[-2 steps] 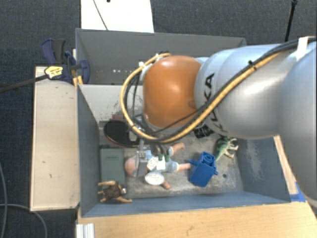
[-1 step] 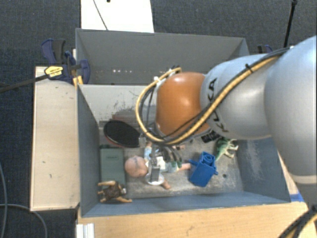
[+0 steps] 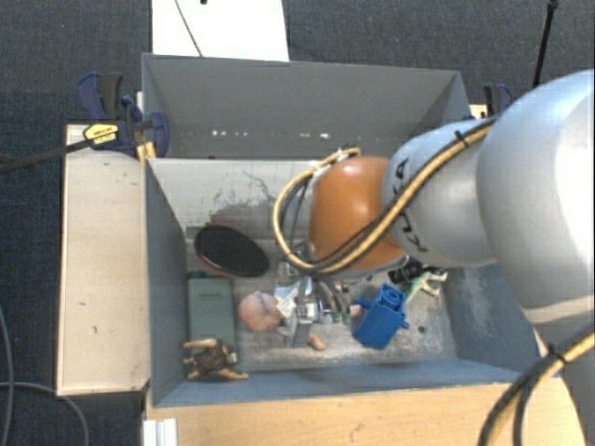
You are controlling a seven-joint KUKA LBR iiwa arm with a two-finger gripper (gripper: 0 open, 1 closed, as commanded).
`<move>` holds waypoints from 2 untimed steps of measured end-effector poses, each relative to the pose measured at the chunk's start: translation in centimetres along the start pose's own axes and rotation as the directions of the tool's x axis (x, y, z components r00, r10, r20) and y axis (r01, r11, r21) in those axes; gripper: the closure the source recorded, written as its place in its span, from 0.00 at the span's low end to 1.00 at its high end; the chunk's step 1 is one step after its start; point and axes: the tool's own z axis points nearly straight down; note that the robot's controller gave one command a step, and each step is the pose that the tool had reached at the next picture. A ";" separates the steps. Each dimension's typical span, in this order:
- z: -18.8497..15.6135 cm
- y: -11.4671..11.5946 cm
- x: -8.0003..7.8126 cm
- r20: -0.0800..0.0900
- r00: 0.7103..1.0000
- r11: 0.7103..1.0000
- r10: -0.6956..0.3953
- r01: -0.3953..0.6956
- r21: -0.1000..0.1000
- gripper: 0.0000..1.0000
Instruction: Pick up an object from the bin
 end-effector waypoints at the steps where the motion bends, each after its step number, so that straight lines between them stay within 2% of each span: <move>1: -5.3 2.6 1.2 -0.003 0.996 0.996 -0.085 0.085 0.002 0.00; 2: -2.4 1.0 0.3 0.004 1.000 1.000 -0.029 0.029 -0.001 0.00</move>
Offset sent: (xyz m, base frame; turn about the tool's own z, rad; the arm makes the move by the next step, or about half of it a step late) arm 0.0000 0.0000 0.0000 0.0000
